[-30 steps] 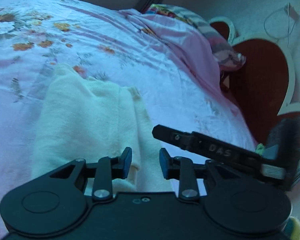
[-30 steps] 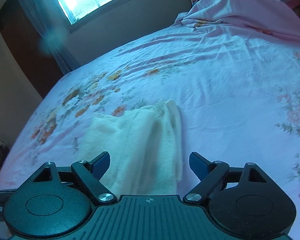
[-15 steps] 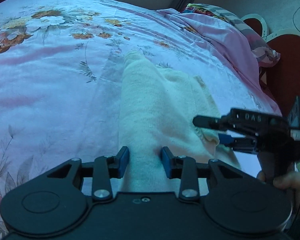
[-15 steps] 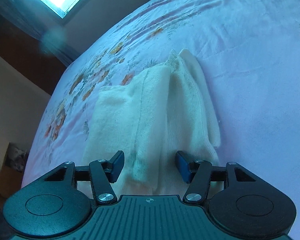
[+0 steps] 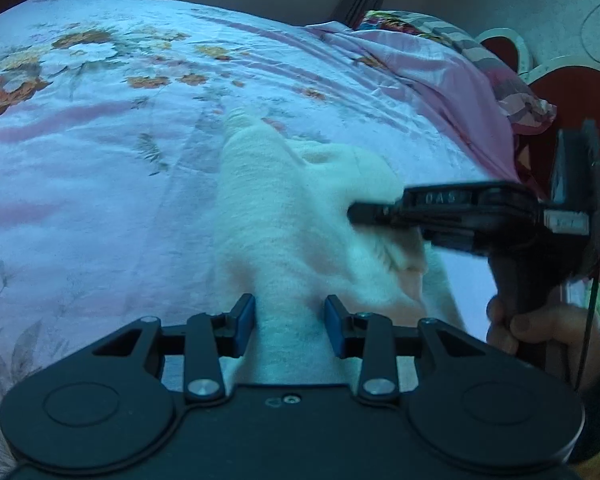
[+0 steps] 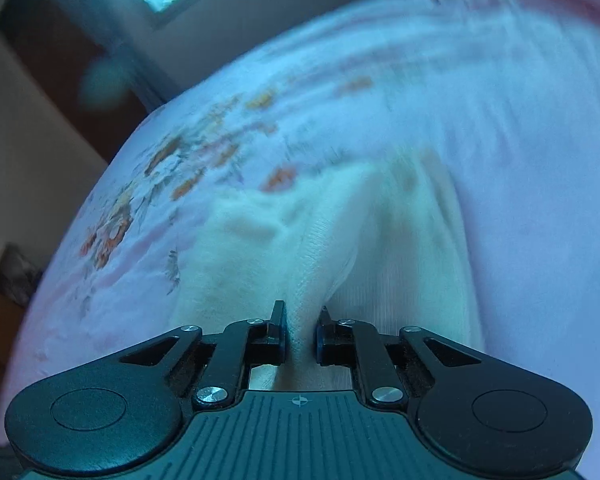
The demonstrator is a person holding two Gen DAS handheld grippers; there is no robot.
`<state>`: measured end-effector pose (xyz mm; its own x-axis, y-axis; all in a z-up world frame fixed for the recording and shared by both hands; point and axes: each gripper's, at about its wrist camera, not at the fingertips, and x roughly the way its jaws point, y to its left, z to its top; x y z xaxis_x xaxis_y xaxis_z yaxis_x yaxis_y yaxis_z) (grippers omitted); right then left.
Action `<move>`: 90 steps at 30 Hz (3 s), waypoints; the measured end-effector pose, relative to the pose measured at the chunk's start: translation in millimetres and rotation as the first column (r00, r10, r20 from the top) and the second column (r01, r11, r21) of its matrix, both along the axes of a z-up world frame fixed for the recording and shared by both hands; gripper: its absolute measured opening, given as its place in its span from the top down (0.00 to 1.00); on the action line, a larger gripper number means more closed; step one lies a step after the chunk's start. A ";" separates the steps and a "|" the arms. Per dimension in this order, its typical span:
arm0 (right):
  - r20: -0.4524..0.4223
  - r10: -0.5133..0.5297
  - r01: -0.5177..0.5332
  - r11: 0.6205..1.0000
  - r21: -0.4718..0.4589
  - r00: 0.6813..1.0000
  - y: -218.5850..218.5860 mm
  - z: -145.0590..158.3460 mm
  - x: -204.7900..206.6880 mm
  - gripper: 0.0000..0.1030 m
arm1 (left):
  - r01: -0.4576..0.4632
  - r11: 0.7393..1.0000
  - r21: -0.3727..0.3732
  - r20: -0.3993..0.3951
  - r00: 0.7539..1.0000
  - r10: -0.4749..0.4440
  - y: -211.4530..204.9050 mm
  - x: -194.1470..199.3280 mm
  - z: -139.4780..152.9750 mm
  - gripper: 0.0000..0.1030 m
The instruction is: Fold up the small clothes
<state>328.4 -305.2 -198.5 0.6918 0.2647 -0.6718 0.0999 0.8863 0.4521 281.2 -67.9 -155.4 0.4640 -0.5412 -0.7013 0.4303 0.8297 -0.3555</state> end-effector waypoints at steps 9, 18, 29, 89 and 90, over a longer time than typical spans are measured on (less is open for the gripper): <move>-0.134 0.008 -0.036 0.978 -0.208 0.991 -22.5 -7.6 4.6 0.88 | 0.076 0.994 0.077 0.016 0.997 -0.077 -43.5 5.5 -7.0 0.67; -0.090 0.004 -0.015 0.992 -0.123 0.996 -19.7 7.2 -44.2 0.64 | 0.008 0.998 0.067 0.051 0.999 -0.011 -25.4 21.0 10.3 0.67; -0.132 0.019 -0.034 0.993 -0.114 0.991 -1.0 2.6 -73.6 0.63 | 0.023 0.994 0.106 0.049 0.998 -0.028 -29.4 22.0 0.8 0.64; -0.112 -0.037 0.023 0.992 -0.120 0.993 -0.8 2.9 -125.6 0.91 | 0.006 0.992 0.123 0.068 0.998 -0.015 -30.3 24.3 -8.1 0.49; -0.106 -0.043 0.030 0.992 -0.123 0.993 -2.8 8.1 -127.6 0.91 | 0.012 0.992 0.122 0.075 0.997 -0.021 -29.0 24.1 -5.1 0.51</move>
